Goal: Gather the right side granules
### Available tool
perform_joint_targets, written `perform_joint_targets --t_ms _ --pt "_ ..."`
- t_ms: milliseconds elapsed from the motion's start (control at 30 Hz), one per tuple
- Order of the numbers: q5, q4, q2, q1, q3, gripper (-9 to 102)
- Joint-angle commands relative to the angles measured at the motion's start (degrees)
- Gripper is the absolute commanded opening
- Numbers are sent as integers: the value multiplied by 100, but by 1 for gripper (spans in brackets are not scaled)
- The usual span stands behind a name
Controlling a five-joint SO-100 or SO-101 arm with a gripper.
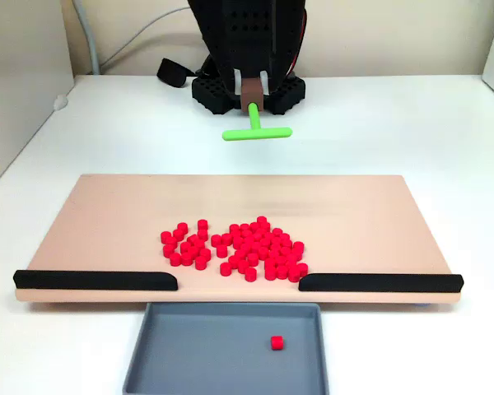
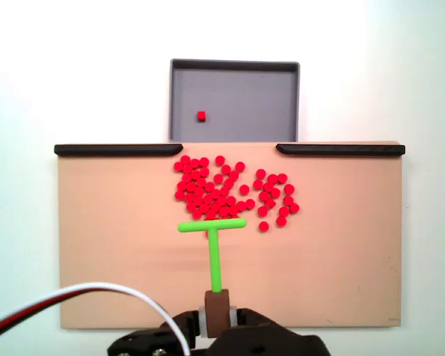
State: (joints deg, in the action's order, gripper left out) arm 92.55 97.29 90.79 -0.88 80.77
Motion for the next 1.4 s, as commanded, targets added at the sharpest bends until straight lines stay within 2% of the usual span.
perform_joint_targets --t_ms 0,1367 --pt "-123 -26 53 132 -167 0" --pt "-26 -26 53 88 -167 0"
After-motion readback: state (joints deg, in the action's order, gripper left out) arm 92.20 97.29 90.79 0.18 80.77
